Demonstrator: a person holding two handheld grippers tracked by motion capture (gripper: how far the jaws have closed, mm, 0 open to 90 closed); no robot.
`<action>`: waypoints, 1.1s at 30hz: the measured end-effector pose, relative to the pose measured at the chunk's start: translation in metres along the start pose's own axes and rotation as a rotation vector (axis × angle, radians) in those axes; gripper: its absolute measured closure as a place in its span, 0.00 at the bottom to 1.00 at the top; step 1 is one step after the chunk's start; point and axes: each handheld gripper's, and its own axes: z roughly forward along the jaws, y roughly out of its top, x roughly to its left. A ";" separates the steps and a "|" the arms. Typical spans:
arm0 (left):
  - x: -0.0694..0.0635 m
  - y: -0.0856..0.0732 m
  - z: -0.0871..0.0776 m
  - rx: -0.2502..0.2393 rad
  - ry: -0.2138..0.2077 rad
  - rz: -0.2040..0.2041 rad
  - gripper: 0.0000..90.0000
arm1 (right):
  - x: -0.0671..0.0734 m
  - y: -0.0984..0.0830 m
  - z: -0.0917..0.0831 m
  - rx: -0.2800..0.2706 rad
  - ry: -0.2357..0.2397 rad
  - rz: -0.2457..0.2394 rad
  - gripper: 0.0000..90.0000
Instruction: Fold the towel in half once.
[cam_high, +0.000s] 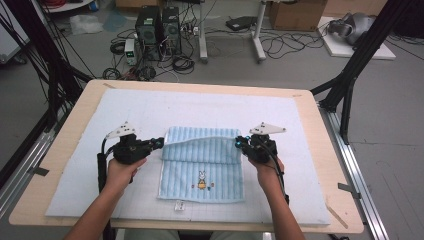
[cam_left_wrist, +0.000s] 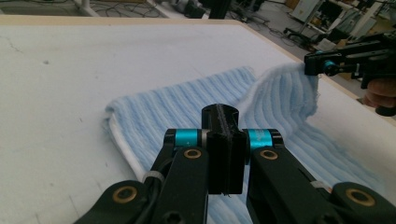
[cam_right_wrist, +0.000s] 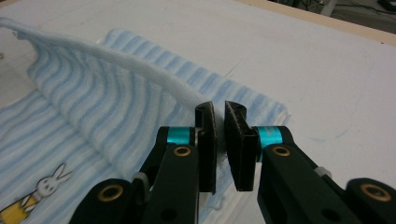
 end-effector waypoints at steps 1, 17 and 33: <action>-0.002 -0.004 -0.005 -0.001 -0.010 0.001 1.00 | 0.002 -0.003 -0.004 -0.006 0.006 0.002 0.92; -0.024 -0.036 -0.020 0.055 -0.079 0.027 1.00 | 0.022 -0.047 -0.034 -0.037 0.102 0.004 0.92; -0.042 -0.050 -0.037 0.127 -0.183 0.049 0.99 | 0.033 -0.064 -0.065 0.000 0.155 -0.069 0.90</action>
